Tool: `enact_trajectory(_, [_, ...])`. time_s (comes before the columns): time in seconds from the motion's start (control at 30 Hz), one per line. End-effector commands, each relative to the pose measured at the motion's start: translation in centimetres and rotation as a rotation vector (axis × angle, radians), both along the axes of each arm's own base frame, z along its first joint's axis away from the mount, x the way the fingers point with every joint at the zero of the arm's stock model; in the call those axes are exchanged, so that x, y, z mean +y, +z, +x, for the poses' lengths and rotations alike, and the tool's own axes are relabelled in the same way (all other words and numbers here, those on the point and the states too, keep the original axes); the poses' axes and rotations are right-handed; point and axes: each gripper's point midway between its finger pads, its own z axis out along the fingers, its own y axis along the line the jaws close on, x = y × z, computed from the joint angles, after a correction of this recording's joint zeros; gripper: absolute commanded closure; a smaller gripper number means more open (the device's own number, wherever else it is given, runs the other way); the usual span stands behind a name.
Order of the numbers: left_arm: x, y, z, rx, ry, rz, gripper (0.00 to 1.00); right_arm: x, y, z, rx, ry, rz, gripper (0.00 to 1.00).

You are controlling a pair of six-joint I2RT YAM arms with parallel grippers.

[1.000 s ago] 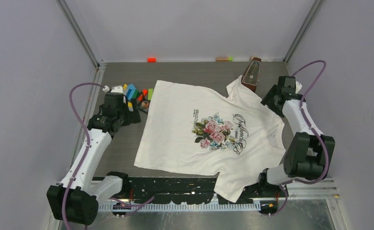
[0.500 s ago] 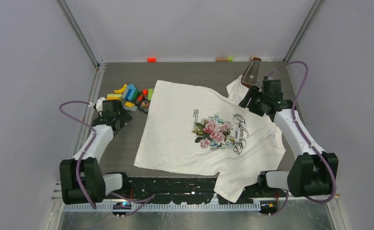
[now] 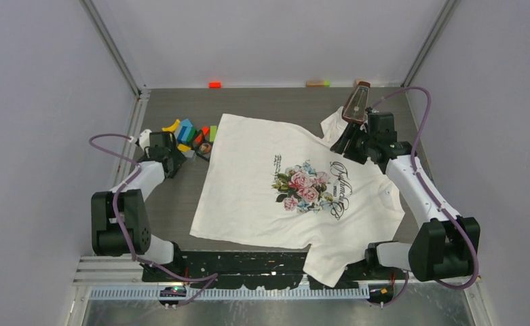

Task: Pin the brooch onto the clothing

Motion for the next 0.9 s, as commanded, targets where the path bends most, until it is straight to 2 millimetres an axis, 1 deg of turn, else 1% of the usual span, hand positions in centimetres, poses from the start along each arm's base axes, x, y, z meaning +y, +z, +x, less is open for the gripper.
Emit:
enact_trajectory(0.0, [1.6, 2.0, 2.2, -0.084, 0.043, 0.051, 0.25, 0.6, 1.5, 0.4, -0.054, 0.013, 0.025, 0.43])
enact_trajectory(0.13, [2.5, 1.7, 2.4, -0.064, 0.073, 0.049, 0.26, 0.6, 1.2, 0.2, -0.048, 0.013, 0.024, 0.43])
enact_trajectory(0.23, [3.1, 1.7, 2.5, -0.084, 0.094, 0.037, 0.28, 0.7, 1.1, 0.1, -0.044, 0.017, 0.025, 0.43])
enact_trajectory(0.3, [3.1, 1.6, 2.7, -0.080, 0.087, 0.031, 0.28, 0.7, 0.9, -0.1, -0.040, 0.017, 0.026, 0.42])
enact_trajectory(0.5, [3.2, 0.7, 3.5, -0.054, 0.043, 0.002, 0.26, 1.1, 1.4, -0.2, -0.051, 0.033, 0.046, 0.42])
enact_trajectory(0.6, [3.4, 0.1, 3.5, -0.031, 0.039, -0.018, 0.26, 1.1, 1.6, -0.5, -0.055, 0.034, 0.048, 0.42])
enact_trajectory(0.87, [3.9, -0.9, 3.3, 0.007, 0.032, 0.006, 0.25, 1.0, 2.0, -0.7, -0.067, 0.028, 0.050, 0.42])
